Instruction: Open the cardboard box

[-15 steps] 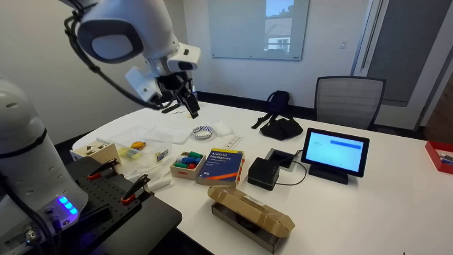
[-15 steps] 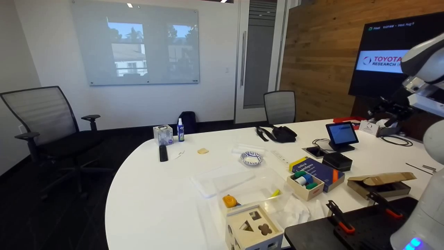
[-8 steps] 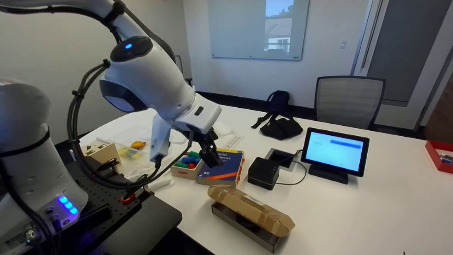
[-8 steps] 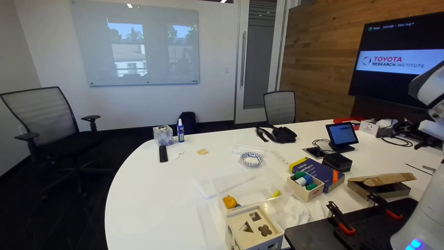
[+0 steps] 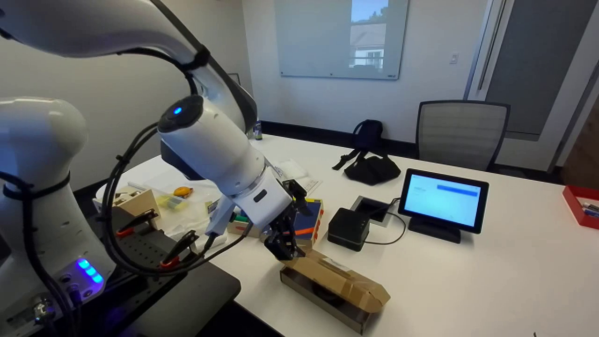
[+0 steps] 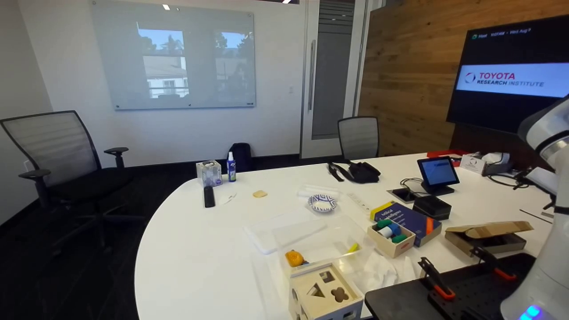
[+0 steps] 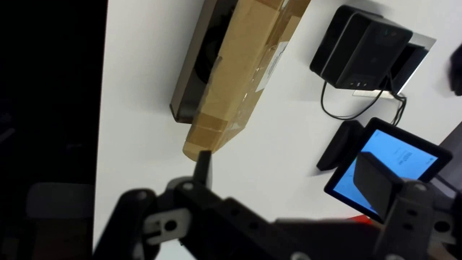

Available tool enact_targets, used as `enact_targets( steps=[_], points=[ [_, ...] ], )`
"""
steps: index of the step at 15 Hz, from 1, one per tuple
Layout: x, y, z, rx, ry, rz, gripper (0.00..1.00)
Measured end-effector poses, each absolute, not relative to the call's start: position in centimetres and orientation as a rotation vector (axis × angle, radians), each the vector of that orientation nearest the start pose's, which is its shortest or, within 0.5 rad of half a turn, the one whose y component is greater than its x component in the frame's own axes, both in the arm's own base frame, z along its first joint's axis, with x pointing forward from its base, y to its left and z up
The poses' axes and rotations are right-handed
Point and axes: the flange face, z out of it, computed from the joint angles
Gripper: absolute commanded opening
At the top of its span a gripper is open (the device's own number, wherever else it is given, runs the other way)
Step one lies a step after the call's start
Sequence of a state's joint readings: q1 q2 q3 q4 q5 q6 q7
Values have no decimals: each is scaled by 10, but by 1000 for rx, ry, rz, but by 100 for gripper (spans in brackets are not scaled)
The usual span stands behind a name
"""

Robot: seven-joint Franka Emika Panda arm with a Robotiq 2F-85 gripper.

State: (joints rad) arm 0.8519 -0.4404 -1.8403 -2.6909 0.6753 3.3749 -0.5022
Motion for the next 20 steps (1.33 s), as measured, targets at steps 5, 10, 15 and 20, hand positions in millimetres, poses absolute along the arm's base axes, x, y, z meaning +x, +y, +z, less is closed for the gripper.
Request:
enact_targets(
  steps=[5, 10, 15, 20],
  points=[
    [233, -411, 169, -2244, 1927, -831, 100],
    [278, -460, 115, -2206, 1987, -836, 100],
    [316, -469, 57, -2155, 2018, -800, 100],
    [321, -473, 37, -2102, 2048, -789, 100]
  ],
)
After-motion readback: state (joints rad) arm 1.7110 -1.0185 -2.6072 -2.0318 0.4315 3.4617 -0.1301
